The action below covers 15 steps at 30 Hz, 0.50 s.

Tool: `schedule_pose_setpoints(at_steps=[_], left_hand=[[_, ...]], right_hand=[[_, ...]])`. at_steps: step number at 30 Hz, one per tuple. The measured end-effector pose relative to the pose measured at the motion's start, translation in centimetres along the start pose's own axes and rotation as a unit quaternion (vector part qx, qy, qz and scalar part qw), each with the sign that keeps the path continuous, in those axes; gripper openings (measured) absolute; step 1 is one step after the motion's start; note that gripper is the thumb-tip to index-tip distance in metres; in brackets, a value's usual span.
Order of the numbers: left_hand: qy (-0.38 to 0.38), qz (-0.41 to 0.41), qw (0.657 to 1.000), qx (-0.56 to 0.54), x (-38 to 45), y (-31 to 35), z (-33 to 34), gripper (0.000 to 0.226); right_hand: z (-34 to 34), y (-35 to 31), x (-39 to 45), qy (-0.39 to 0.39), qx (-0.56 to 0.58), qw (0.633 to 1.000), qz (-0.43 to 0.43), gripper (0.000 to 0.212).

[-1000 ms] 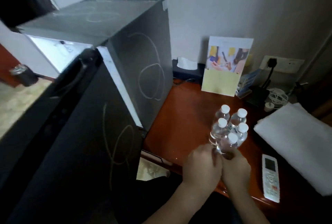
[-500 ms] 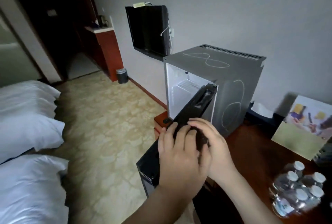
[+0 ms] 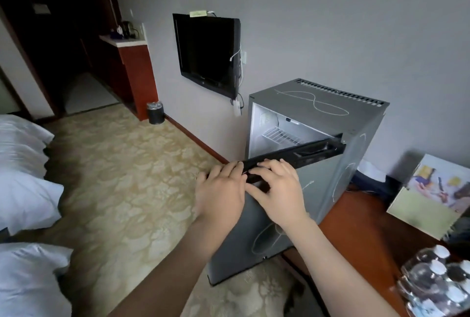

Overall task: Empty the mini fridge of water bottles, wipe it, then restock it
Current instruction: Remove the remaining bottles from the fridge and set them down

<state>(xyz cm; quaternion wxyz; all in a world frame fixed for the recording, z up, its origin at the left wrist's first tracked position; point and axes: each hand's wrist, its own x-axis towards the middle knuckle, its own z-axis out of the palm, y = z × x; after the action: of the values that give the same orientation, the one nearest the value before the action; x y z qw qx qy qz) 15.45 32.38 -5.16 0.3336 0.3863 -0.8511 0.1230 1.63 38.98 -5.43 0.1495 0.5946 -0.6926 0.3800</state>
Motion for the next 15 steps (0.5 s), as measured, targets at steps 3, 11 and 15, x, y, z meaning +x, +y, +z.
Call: schedule_pose_setpoints(at_steps=[3,11,15], left_hand=[[0.015,-0.008,0.999,-0.027,2.4,-2.4,2.5,0.043],[0.036,0.016,0.985,-0.167,9.3,-7.1,9.9,0.031],[0.020,0.050,0.973,-0.224,13.6,-8.8,13.9,0.030]], right_hand=[[2.4,0.4,2.3,0.025,-0.025,0.999,0.023,0.031],[7.8,1.9,8.3,0.081,-0.042,0.992,0.091,0.027],[11.0,4.0,11.9,0.138,-0.053,0.980,0.135,0.027]])
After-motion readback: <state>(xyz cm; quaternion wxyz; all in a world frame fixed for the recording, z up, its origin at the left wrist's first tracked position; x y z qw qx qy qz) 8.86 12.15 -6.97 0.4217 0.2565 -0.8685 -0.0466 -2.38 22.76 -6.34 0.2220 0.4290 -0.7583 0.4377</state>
